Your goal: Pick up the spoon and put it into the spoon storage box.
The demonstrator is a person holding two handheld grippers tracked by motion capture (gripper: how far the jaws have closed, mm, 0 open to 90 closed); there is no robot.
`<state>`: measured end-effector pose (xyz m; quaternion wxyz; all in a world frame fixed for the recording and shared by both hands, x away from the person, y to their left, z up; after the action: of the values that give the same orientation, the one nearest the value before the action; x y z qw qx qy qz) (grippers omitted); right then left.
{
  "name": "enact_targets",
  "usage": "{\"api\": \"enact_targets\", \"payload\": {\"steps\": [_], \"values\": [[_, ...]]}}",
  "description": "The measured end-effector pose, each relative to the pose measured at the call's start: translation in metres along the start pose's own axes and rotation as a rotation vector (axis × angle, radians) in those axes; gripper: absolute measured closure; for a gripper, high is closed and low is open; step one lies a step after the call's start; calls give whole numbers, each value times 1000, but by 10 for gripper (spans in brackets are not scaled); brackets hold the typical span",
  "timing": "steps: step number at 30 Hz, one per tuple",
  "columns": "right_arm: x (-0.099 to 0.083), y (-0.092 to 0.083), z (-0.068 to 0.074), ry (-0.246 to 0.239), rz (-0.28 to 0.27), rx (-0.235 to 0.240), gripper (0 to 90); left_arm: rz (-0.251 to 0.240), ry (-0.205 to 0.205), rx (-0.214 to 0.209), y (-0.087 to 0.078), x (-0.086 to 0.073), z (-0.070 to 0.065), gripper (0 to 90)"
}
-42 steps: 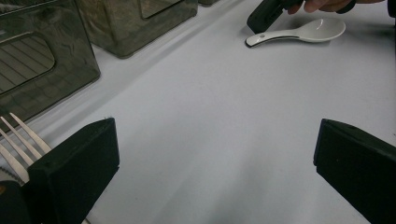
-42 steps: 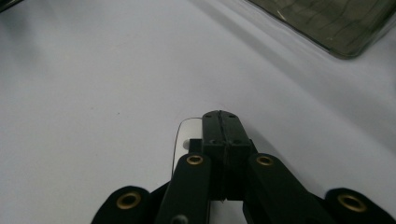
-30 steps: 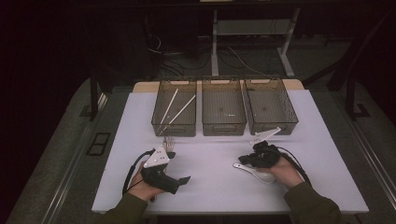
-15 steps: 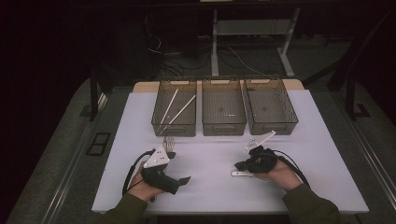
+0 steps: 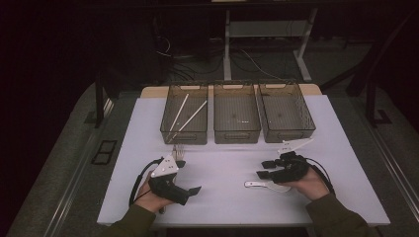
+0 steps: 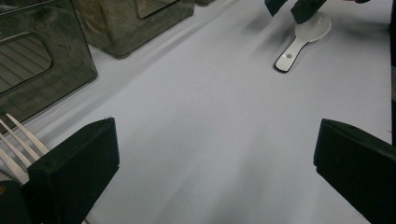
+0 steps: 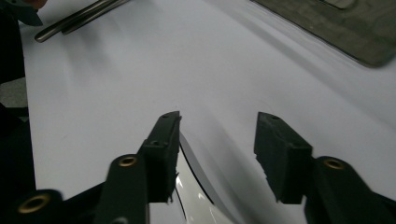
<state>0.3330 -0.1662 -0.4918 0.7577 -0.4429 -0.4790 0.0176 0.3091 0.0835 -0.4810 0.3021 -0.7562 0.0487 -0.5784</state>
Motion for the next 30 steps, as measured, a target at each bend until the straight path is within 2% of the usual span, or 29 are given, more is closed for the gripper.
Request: {"api": "enact_targets", "payload": {"steps": [2,6,8,16,23,30], "values": [[-4,-7,-2,3,-5,-7,452,-3,-4,1,0,0,0,0],[-11,-18,-3,-23,-23,-25,407,6,1,0,-1,-1,1,0],[-17,-22,-5,-17,-30,-31,393,5,4,0,-2,0,1,0],[-46,-35,-19,21,1,-51,400,7,0,-3,-1,-1,0,0],[-52,-34,-22,12,22,-64,445,4,-1,-2,0,-1,0,0],[-56,-31,-19,4,54,-42,543,2,-2,-5,0,-1,0,0]]}}
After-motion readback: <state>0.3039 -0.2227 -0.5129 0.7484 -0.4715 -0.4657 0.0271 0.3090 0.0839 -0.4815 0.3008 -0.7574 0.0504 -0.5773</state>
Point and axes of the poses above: each handheld gripper's, and its own axes: y roughly forward along the jaws, x roughly out of its top, z roughly to its left, the point moved 10 cm from there along y, roughly forward along the jaws, and after that the axes turned 9 degrees about -x, right-handed, at the moved point
